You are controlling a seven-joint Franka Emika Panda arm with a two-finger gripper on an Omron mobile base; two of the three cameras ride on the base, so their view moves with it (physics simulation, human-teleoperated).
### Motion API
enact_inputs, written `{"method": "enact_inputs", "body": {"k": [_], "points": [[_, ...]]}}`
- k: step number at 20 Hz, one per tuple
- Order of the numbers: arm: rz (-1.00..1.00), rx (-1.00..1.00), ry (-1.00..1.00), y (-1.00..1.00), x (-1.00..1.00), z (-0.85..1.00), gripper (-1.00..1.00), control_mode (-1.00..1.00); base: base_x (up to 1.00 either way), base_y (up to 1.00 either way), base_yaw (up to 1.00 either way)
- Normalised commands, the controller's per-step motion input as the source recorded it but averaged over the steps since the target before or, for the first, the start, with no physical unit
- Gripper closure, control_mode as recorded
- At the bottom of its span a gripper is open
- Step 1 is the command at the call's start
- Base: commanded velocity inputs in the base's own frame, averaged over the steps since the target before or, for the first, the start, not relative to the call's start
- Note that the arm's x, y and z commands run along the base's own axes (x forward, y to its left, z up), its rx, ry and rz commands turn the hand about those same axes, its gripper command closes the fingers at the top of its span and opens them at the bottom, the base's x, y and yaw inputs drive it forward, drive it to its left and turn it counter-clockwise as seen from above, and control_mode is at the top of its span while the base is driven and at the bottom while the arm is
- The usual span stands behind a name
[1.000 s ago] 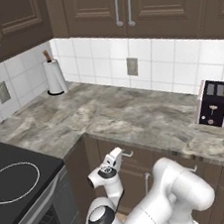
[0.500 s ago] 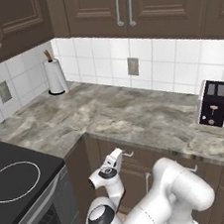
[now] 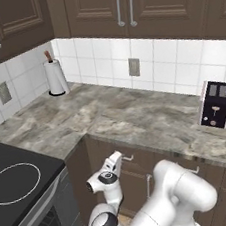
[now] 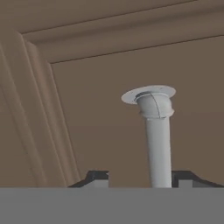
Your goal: Take a straw from the drawer in front and place it inside the glass cup on the dining counter.
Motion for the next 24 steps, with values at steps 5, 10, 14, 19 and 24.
{"method": "enact_inputs", "body": {"k": [5,10,14,19,24], "points": [[0.0,0.0,0.06,0.63,-0.74,-0.48,1.0,-1.0,0.0,0.0,0.0],[0.0,0.0,0.08,0.7,-0.95,-0.4,1.0,-1.0,0.0,0.0,0.0],[0.0,0.0,0.07,0.72,-1.0,-0.36,1.0,-1.0,0.0,0.0,0.0],[0.0,0.01,0.18,0.7,-0.89,-0.19,1.0,-1.0,0.0,0.0,0.0],[0.0,0.04,0.24,0.71,-0.82,-0.12,1.0,-1.0,0.0,0.0,0.0]]}}
